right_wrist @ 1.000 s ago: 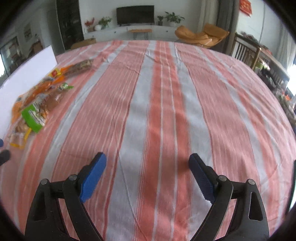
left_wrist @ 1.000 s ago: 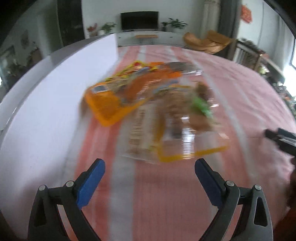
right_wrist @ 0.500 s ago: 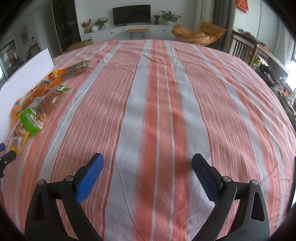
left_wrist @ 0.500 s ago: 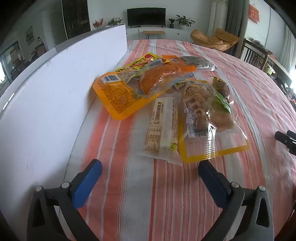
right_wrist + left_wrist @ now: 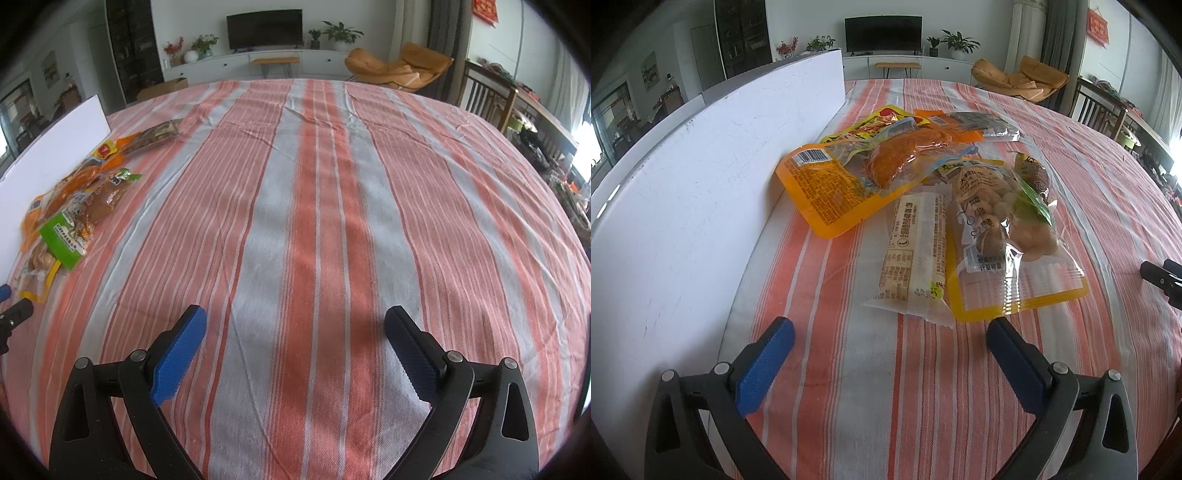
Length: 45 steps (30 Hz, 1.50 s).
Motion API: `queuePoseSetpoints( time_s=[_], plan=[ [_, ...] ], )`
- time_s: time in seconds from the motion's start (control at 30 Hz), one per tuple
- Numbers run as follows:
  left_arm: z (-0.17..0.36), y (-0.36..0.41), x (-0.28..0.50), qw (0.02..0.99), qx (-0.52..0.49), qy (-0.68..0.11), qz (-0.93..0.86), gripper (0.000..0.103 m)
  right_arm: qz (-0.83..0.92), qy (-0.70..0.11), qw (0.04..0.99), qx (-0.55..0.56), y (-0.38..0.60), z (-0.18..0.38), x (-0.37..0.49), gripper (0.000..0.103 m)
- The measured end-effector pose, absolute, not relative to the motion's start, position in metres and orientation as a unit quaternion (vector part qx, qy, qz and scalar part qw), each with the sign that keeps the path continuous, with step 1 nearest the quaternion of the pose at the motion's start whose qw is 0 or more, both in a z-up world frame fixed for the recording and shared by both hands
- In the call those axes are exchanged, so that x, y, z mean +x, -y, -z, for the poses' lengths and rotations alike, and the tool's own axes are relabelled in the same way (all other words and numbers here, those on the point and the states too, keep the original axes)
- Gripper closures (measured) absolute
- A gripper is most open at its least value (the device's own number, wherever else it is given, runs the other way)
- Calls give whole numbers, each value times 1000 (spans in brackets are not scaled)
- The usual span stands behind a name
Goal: Organize snacks
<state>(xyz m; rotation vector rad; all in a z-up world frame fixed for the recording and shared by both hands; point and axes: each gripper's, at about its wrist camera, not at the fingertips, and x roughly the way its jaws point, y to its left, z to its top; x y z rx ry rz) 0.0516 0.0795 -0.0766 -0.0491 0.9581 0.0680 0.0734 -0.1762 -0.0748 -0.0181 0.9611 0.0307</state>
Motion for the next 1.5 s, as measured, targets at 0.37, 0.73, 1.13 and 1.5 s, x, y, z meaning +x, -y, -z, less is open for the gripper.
queuePoseSetpoints(
  time_s=[0.37, 0.73, 1.13, 1.5],
  plan=[
    [76, -79, 51, 887, -24, -461, -33, 0, -20, -463, 886, -10, 175, 75, 72, 3],
    [77, -80, 52, 887, -24, -460, -36, 0, 12, -485, 875, 5, 176, 76, 109, 0],
    [76, -80, 53, 887, -24, -460, -37, 0, 21, -463, 886, 5, 175, 77, 115, 0],
    [76, -81, 54, 887, -25, -460, -39, 0, 21, -463, 886, 5, 175, 77, 115, 0]
  ],
)
